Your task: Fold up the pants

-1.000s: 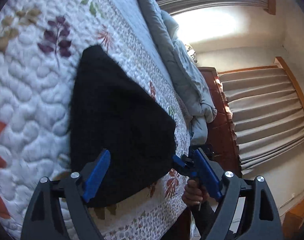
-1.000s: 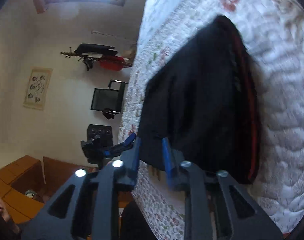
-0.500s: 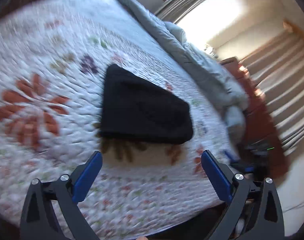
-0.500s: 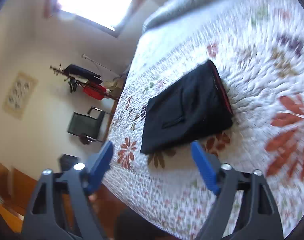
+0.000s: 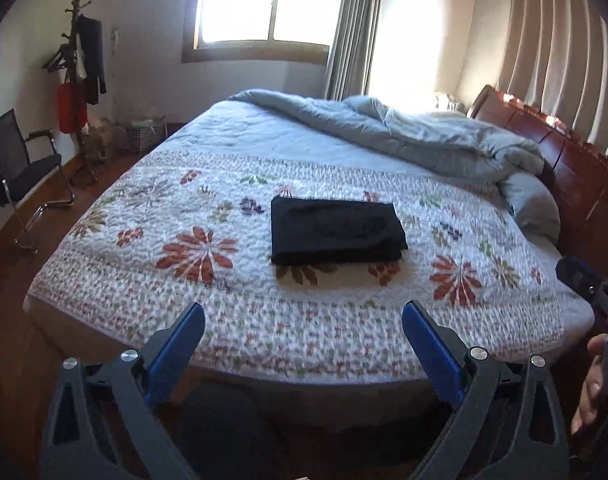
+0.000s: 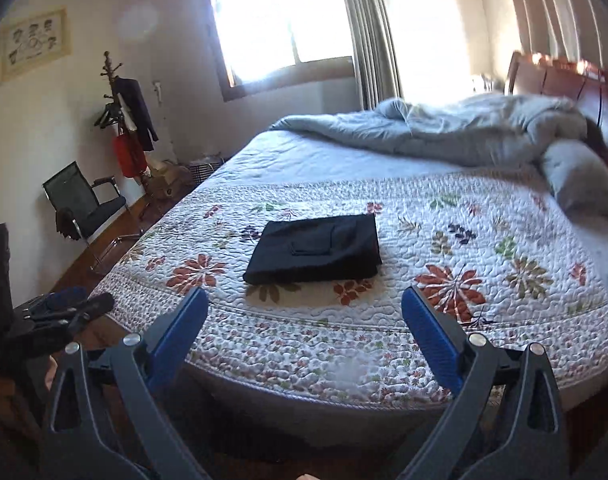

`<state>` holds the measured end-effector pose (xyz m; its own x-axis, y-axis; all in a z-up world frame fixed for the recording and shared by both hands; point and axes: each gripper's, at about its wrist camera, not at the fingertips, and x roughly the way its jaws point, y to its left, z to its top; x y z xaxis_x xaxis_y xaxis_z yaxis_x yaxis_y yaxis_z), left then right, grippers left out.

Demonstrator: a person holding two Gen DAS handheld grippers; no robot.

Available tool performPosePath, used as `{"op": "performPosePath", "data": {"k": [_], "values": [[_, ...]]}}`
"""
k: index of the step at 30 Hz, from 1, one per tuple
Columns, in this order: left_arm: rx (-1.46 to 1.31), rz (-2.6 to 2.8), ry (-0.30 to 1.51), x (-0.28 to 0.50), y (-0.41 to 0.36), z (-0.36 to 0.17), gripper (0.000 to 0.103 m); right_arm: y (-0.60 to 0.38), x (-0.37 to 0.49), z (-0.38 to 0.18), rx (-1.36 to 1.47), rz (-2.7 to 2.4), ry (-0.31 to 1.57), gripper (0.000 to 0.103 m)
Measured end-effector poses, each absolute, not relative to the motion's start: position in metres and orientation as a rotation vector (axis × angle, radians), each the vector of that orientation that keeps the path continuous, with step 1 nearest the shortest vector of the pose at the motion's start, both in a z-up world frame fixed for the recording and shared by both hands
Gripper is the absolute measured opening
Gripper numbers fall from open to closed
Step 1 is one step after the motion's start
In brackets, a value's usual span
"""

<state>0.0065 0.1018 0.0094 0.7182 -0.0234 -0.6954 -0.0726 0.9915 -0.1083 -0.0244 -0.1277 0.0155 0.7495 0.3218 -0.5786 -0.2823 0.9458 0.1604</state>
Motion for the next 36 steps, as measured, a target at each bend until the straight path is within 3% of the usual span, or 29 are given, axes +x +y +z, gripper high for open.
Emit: {"op": "performPosePath", "data": {"k": [11,36], "values": [[-0.140,0.085,0.765,-0.036,0.090,0.013,0.099,-0.098,-0.068,0.017,-0.001,0.257,0.726,0.097],[-0.147,0.069,0.814,-0.017,0.088,0.008,0.099,-0.095,-0.044,0.012,-0.016,0.260,0.751,0.097]]}}
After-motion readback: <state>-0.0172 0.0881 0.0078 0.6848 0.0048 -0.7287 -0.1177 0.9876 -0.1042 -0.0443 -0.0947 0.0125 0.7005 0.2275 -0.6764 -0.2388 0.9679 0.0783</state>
